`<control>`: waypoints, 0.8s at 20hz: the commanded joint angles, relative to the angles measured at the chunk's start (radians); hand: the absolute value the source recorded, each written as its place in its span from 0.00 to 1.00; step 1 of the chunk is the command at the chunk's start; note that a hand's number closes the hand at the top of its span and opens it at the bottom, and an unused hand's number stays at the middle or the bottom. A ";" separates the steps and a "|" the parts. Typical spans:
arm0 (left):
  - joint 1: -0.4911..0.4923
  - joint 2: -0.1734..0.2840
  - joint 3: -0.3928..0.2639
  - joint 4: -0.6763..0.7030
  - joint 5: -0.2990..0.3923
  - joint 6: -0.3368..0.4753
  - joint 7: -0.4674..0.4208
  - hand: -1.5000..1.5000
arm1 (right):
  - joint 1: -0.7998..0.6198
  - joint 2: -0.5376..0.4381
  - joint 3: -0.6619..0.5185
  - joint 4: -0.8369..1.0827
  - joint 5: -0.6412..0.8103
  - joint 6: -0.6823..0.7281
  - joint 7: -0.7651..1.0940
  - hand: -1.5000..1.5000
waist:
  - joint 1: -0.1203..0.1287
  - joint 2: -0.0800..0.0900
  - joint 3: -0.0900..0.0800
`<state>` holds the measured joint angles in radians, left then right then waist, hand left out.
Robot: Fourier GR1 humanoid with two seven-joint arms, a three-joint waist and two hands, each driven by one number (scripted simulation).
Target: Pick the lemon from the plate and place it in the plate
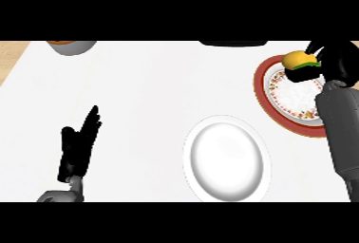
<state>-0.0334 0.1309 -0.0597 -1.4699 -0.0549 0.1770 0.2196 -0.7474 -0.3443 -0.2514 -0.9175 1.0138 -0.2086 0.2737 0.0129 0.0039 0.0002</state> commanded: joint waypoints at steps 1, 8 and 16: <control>-0.019 0.002 0.004 0.017 -0.008 -0.006 -0.011 0.50 | -0.060 -0.084 -0.071 0.224 -0.045 -0.010 -0.099 1.00 | 0.010 0.005 0.001; -0.002 0.032 0.024 -0.007 0.024 -0.053 0.003 0.50 | -0.076 -0.092 -0.093 0.442 -0.105 0.142 -0.187 1.00 | 0.021 0.009 0.002; -0.033 0.018 0.037 0.003 0.012 -0.037 0.016 0.50 | -0.088 -0.161 -0.096 0.580 -0.122 0.205 -0.397 0.00 | 0.015 0.007 0.002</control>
<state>-0.0531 0.1305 -0.0459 -1.4673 -0.0582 0.1601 0.2254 -0.8412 -0.4783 -0.3342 -0.3973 0.9134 -0.0098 0.0038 0.0271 0.0104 0.0015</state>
